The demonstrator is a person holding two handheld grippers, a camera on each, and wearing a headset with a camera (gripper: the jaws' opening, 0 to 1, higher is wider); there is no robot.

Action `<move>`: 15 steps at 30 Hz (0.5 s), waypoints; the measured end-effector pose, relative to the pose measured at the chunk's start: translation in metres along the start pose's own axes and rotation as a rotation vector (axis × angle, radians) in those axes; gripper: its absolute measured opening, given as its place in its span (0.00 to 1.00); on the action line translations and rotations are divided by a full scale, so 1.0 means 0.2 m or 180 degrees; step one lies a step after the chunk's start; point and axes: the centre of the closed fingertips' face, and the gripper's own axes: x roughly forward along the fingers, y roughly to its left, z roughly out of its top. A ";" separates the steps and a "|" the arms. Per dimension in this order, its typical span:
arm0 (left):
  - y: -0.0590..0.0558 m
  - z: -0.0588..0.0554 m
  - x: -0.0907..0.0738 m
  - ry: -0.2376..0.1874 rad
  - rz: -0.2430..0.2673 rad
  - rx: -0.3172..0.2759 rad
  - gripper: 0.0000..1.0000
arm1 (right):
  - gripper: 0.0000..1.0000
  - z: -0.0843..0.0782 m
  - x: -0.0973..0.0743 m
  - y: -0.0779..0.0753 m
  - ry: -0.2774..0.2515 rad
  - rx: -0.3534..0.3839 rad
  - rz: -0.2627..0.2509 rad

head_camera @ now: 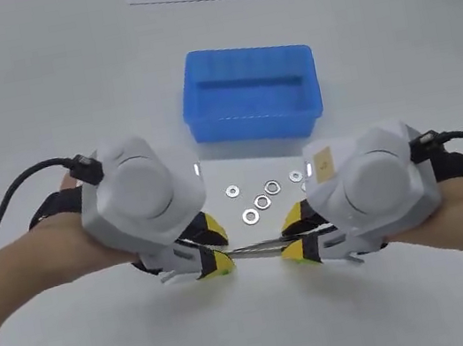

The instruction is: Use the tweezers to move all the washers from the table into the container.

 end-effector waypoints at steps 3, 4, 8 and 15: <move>-0.01 0.00 0.00 0.0049 0.0006 0.0127 0.13 | 0.13 0.00 0.00 0.00 0.0008 -0.0016 -0.0008; -0.01 -0.01 0.00 0.0058 0.0012 0.0135 0.12 | 0.13 0.00 0.00 0.00 0.0010 -0.0022 -0.0009; -0.01 -0.01 0.00 0.0086 0.0002 0.0130 0.08 | 0.13 0.00 0.00 0.00 0.0014 -0.0018 -0.0007; -0.01 -0.01 0.00 0.0084 -0.0023 0.0116 0.06 | 0.12 0.00 0.00 0.00 0.0011 -0.0013 -0.0018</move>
